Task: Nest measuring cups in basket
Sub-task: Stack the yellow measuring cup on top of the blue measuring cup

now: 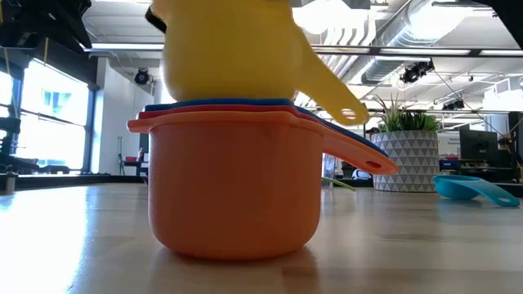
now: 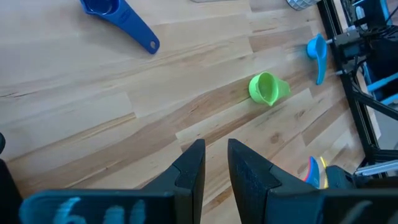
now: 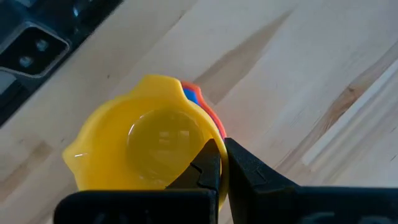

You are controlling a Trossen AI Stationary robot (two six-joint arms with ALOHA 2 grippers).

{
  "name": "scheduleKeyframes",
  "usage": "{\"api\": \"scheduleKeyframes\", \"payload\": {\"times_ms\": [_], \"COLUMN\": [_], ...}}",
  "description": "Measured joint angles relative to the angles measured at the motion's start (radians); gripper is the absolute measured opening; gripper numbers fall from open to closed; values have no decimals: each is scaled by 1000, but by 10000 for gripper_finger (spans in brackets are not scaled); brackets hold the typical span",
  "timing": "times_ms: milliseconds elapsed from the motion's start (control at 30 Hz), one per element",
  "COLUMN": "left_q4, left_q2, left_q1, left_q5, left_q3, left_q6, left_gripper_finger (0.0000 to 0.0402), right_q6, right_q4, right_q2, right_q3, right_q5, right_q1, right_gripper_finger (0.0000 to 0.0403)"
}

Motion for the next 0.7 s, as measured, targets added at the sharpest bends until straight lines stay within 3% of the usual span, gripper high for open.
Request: {"api": "scheduleKeyframes", "payload": {"times_ms": [267,700], "left_q4": [0,0], "left_q2": [0,0], "left_q1": [0,0], "left_q5": [8,11], "left_q3": [0,0], "left_q6": [0,1], "left_gripper_finger": [60,60], "right_q6": [-41,-39], "right_q4": [-13,-7], "right_q2": [14,14], "right_q3": [0,0], "right_q5": [46,51], "right_q1": [5,12], "right_gripper_finger": [4,52]}}
